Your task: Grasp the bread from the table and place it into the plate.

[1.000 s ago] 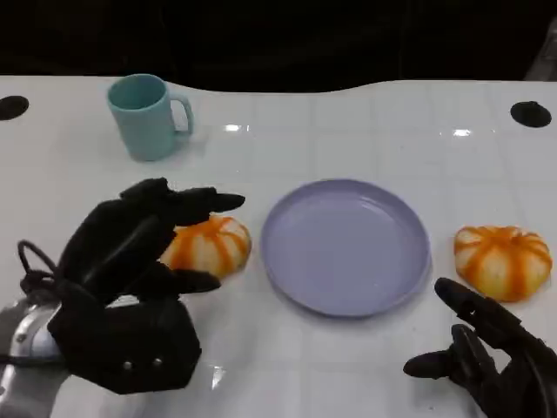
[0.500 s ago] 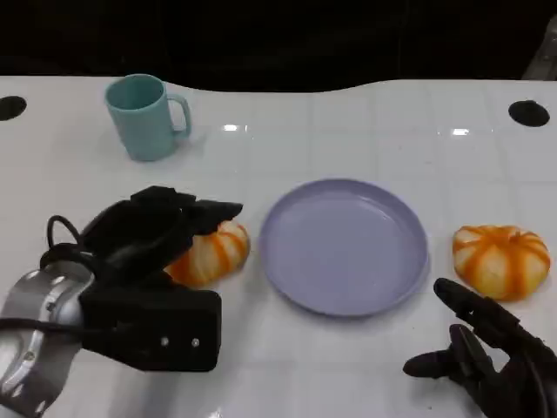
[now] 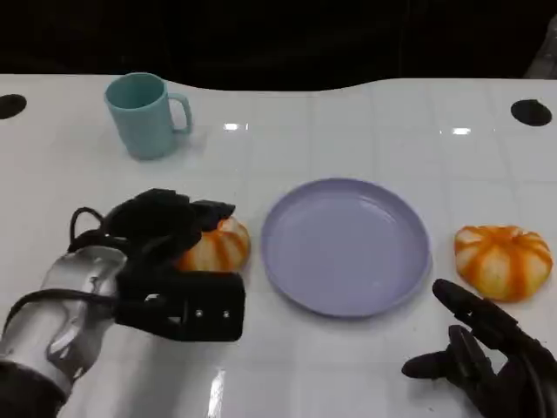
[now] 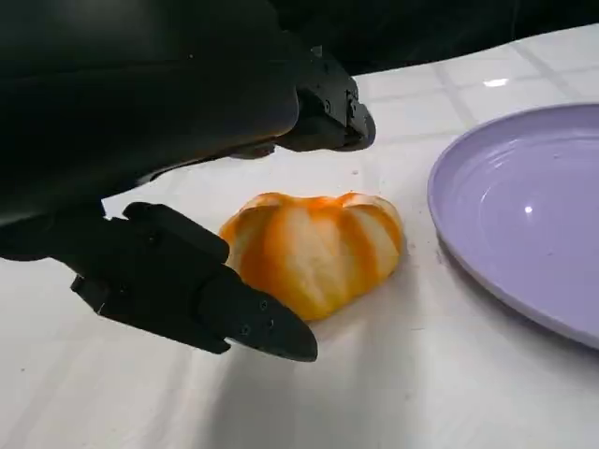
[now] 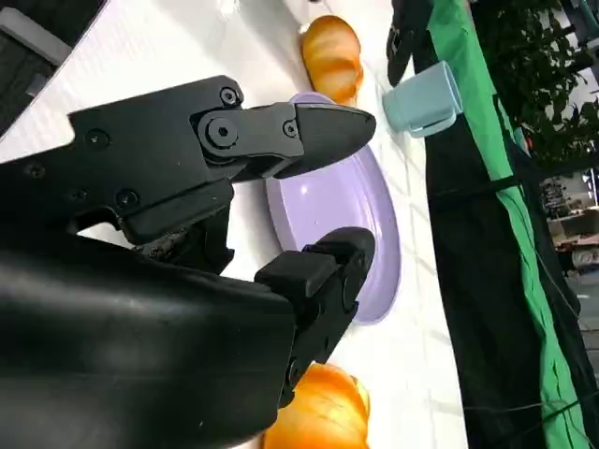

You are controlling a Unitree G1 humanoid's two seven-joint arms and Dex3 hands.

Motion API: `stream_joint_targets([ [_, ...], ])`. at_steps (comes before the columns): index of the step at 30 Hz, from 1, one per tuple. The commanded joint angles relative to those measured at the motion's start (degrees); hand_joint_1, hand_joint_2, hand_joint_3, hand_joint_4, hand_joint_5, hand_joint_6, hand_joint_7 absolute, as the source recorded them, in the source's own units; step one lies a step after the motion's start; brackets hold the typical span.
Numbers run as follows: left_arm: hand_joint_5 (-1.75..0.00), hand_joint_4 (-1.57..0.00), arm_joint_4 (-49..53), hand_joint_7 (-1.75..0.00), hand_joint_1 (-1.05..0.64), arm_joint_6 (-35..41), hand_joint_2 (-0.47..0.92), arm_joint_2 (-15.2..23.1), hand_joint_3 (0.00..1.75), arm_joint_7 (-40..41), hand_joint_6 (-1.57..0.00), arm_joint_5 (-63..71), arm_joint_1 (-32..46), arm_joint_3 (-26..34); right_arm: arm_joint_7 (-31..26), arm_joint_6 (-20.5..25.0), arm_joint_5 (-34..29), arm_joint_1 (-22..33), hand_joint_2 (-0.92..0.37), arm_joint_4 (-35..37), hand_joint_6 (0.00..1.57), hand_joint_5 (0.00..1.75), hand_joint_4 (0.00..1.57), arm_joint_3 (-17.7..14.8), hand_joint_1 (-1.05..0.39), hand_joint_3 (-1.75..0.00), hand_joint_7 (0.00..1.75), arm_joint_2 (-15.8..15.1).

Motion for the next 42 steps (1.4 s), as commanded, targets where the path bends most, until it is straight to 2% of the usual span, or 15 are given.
stream_joint_targets([
  [1,-0.2,-0.04,5.23,0.0,-0.39,1.08,0.83,-1.08,0.0,2.86,-0.2,2.07,-3.65,-2.33,0.0,0.37,1.03,0.58,-0.92,-1.05,1.07,0.96,0.86,-0.52,-0.77,-0.28,0.27,-0.34],
  [8,-0.18,-0.07,13.68,0.0,-0.41,1.37,0.81,-3.68,0.0,6.13,-0.21,2.66,-8.18,-4.92,0.56,0.02,1.1,1.07,-0.92,-1.28,1.06,0.95,0.85,-0.45,-0.76,-0.28,0.26,-0.48],
  [12,-0.17,-0.09,21.48,0.0,-0.55,1.0,0.87,-5.97,0.02,8.78,-0.22,2.4,-11.21,-6.3,0.18,0.29,0.68,1.43,-0.92,-2.04,1.06,0.94,0.85,-0.28,-0.76,-0.29,0.26,-0.59],
  [17,-0.15,-0.16,32.47,-0.02,-0.46,0.4,0.87,-9.09,0.01,11.88,-0.26,2.3,-15.25,-8.2,0.54,-0.41,0.38,1.59,-0.92,-1.97,1.04,0.94,0.84,-0.2,-0.76,-0.3,0.25,-0.84],
  [23,-0.12,-0.26,41.73,-0.01,-0.46,-1.28,0.85,-11.49,0.0,13.89,-0.31,1.12,-18.24,-9.48,0.17,0.13,0.36,2.14,-0.92,-2.96,1.05,0.95,0.84,-0.05,-0.76,-0.31,0.26,-0.65],
  [29,-0.18,-0.53,45.7,-0.04,-0.26,-4.06,0.91,-12.25,0.05,18.26,-0.43,-0.83,-18.67,-8.85,0.0,0.23,0.12,2.49,-0.92,-3.52,1.04,0.95,0.84,0.22,-0.76,-0.31,0.26,-0.65],
  [30,-0.25,-0.67,45.94,-0.06,-0.23,-4.37,0.92,-12.34,0.09,19.68,-0.51,-1.45,-18.65,-8.43,-0.08,0.25,0.05,2.52,-0.92,-3.59,1.04,0.95,0.84,0.27,-0.76,-0.31,0.26,-0.65],
  [31,-0.62,-0.76,46.15,-0.05,-0.23,-4.58,0.92,-12.39,0.16,20.68,-0.68,-1.89,-18.68,-8.25,-0.14,0.28,0.01,2.54,-0.92,-3.64,1.04,0.95,0.84,0.3,-0.76,-0.31,0.26,-0.64],
  [33,-0.9,-0.76,46.55,-0.03,-0.23,-5.14,0.92,-12.39,0.2,22.03,-0.78,-2.77,-18.79,-7.69,-0.35,0.67,0.12,2.53,-0.92,-3.82,1.04,0.95,0.84,0.28,-0.76,-0.31,0.26,-0.52],
  [34,-1.21,-0.82,46.74,-0.14,-0.26,-5.47,0.91,-12.36,0.14,23.3,-1.03,-3.05,-18.74,-7.35,-0.38,0.89,0.28,2.52,-0.92,-3.89,1.05,0.95,0.84,0.25,-0.76,-0.31,0.26,-0.47],
  [36,-1.53,-0.79,47.08,-0.4,-0.27,-6.06,0.92,-12.23,0.08,26.39,-1.1,-3.39,-18.47,-7.0,-0.39,1.06,0.38,2.53,-0.92,-3.98,1.04,0.95,0.85,0.23,-0.76,-0.31,0.26,-0.45],
  [37,-1.66,-0.82,47.24,-1.12,-0.27,-6.28,0.92,-12.16,0.23,27.87,-0.84,-3.42,-18.32,-6.99,-0.36,1.03,0.33,2.55,-0.92,-3.99,1.04,0.95,0.85,0.22,-0.76,-0.31,0.26,-0.47],
  [38,-1.7,-0.84,47.42,-1.42,-0.27,-6.47,0.92,-12.13,0.28,28.83,-0.72,-3.48,-18.25,-7.02,-0.36,1.03,0.3,2.57,-0.92,-4.03,1.04,0.95,0.84,0.21,-0.76,-0.31,0.26,-0.47],
  [40,-1.74,-0.85,47.4,-1.68,-0.24,-7.72,0.92,-11.88,0.32,31.89,-0.61,-4.21,-17.85,-6.28,-0.42,0.89,0.17,2.62,-0.92,-4.02,1.04,0.95,0.84,0.12,-0.76,-0.31,0.26,-0.51],
  [42,-1.74,-0.84,47.55,-1.73,-0.22,-8.35,0.92,-11.81,0.32,33.24,-0.58,-4.51,-17.74,-6.0,-0.46,0.83,0.13,2.64,-0.92,-4.02,1.05,0.95,0.84,0.08,-0.76,-0.31,0.26,-0.53],
])
